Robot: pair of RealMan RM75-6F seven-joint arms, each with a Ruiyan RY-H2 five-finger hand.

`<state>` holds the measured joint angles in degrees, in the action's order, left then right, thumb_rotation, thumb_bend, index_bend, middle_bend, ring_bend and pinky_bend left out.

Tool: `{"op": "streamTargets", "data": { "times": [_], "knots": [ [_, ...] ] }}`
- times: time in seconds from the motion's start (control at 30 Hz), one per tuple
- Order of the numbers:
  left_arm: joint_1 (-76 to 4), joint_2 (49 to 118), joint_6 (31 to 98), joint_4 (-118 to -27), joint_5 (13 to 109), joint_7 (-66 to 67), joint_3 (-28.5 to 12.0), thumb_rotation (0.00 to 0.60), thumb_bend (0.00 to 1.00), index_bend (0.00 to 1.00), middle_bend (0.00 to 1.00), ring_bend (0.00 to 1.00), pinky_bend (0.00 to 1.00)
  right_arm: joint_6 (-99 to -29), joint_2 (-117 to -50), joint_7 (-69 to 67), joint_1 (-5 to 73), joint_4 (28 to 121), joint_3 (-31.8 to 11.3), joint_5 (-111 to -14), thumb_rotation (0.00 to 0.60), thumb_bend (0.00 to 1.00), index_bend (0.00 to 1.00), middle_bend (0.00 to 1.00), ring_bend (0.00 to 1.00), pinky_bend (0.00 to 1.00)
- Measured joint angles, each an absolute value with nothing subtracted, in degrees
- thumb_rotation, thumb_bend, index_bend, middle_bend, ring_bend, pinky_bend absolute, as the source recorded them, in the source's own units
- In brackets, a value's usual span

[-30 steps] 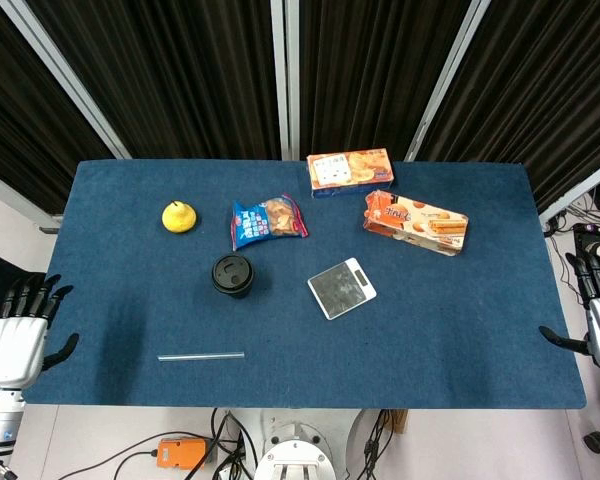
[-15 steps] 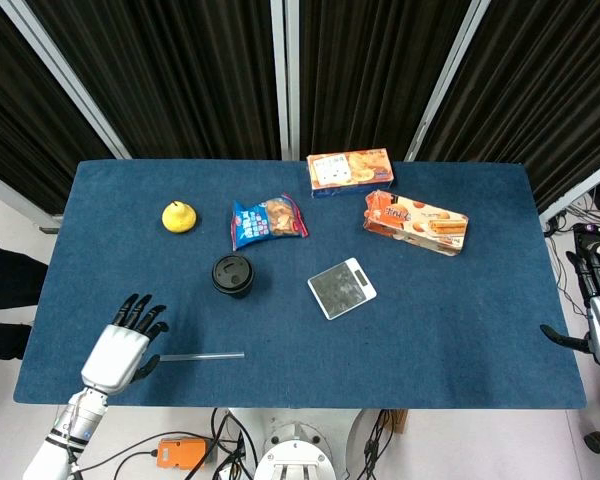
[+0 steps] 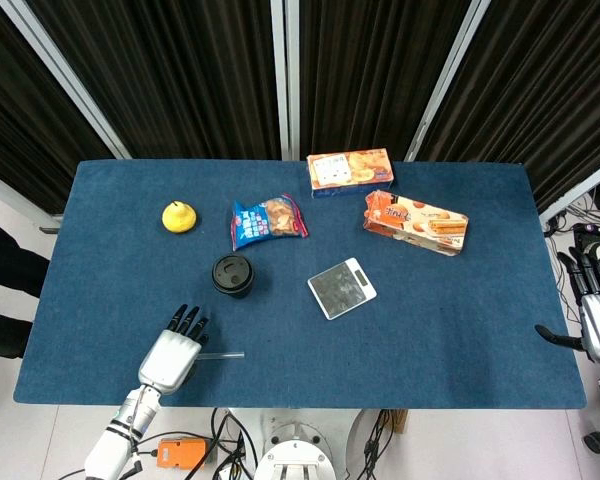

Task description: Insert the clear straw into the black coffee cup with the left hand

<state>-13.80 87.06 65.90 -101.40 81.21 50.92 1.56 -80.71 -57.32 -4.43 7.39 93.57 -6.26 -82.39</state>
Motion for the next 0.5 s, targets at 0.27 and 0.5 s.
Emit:
{"op": "streamTargets", "data": {
  "times": [0.27,0.5],
  "knots": [
    [-14.2,90.9,67.1,-100.0,79.2,51.9,1.7,0.6,0.25,0.48,0.17,0.02,0.0,-80.4,-57.5,-4.5,7.5,93.3,-6.2,-82.1,0.6,0.11,0.0,0.07,0.0,0.03],
    [-14.9,92.6,67.9,-99.2,78.2,52.5,1.7,0.6,0.25,0.48,0.17,0.02,0.0,-80.4,-57.7,-4.7,7.5,93.1,-6.1,-82.2,0.6,0.11,0.0,0.07,0.0,0.03]
  ]
}}
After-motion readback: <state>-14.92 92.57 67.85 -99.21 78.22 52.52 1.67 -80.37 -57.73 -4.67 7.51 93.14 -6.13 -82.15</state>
